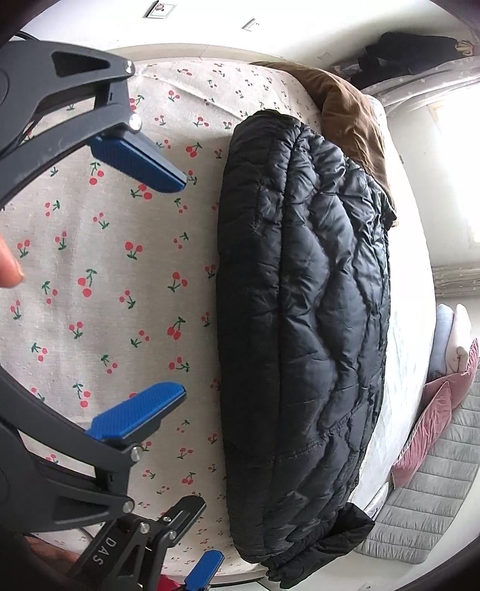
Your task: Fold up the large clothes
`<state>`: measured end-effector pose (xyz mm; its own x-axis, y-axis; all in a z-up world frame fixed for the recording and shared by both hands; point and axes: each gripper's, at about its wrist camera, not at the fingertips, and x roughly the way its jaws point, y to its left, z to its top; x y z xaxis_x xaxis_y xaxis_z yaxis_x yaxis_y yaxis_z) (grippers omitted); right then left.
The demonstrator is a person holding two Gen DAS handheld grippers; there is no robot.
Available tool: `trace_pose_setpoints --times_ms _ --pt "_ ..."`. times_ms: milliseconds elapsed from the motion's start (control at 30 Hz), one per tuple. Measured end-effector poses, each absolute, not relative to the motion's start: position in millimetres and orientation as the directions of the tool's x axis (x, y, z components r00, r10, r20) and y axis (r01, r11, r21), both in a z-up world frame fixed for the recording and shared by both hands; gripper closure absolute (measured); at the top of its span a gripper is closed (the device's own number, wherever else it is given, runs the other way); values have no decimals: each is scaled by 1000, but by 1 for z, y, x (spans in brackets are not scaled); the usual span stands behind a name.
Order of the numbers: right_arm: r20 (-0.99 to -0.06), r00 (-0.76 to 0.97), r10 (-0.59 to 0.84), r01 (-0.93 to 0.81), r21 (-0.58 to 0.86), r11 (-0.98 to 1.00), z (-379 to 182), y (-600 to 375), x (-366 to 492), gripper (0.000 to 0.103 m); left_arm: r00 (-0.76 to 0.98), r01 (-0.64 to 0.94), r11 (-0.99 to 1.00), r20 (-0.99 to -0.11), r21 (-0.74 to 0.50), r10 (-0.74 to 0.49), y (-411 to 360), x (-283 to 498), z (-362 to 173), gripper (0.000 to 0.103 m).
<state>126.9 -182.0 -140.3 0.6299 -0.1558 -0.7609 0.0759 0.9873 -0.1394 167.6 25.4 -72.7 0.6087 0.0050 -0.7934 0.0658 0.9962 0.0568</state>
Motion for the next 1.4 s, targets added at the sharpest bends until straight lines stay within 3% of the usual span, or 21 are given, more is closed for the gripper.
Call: trace_pose_setpoints --times_ms 1400 --pt "-774 622 -117 55 -106 993 -142 -180 128 13 587 85 995 -810 55 -5 26 169 -81 1"
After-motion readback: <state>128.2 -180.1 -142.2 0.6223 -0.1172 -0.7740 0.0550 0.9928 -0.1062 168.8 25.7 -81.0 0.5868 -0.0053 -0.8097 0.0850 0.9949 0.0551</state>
